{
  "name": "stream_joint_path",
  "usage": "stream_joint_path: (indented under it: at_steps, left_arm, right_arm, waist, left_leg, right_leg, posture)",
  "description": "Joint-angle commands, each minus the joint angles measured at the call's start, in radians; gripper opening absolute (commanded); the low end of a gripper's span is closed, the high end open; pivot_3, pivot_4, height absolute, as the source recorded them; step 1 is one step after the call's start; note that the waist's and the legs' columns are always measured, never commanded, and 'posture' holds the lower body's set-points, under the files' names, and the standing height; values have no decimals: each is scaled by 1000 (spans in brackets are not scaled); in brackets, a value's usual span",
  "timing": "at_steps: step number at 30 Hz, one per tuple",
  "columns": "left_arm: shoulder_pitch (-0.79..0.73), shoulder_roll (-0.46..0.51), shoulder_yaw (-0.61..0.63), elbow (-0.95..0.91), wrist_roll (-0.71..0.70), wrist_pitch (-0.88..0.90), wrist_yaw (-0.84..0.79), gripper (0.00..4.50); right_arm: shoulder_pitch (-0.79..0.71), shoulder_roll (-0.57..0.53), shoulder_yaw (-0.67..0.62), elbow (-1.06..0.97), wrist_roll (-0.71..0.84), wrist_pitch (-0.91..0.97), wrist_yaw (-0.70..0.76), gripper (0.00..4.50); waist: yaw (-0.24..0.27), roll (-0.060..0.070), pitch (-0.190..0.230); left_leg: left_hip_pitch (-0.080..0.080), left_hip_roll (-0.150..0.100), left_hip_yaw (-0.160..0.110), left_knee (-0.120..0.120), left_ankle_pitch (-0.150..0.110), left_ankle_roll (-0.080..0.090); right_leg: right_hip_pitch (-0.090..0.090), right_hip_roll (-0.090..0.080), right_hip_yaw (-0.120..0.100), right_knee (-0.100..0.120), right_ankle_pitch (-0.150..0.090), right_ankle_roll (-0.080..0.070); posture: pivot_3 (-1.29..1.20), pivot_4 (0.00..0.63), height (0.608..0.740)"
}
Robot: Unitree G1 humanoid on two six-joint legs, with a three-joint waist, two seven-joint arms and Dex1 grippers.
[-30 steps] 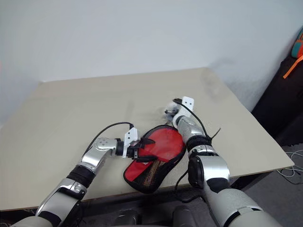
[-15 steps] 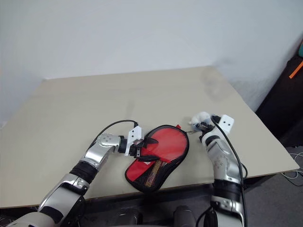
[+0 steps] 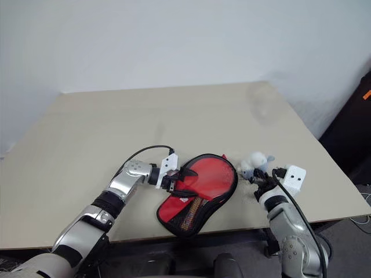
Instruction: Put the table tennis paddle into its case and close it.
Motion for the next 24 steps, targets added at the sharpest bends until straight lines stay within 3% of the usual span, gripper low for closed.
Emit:
stream_joint_path:
  at_steps: [1,12,24]
  left_arm:
    - [55,22,-74,109,123,28,7,4052]
    - [61,32,-71,109,130,28,5,4052]
    - [43,33,-74,112,129,34,-5,4052]
  right_arm:
    - [49,13,17,-72,4,-40,11,6]
    - [313,4,63,-204,131,-113,188,6]
    - [505,-115,248,-207,85,-189,392,6]
  waist:
    - [-1,0,0]
    - [-1,-7,-7]
    - [6,-12,-11]
  left_leg:
    - [0,1,0,0,0,0]
    - [3,7,1,0,-4,-5]
    - [7,8,0,-3,-12,-10]
  right_leg:
    - [0,0,0,0,0,0]
    - [6,0,-4,-1,0,0]
    - [11,-1,-9,-1,-11,-4]
  posture:
    - [0,0,740]
    - [0,0,740]
    - [0,0,740]
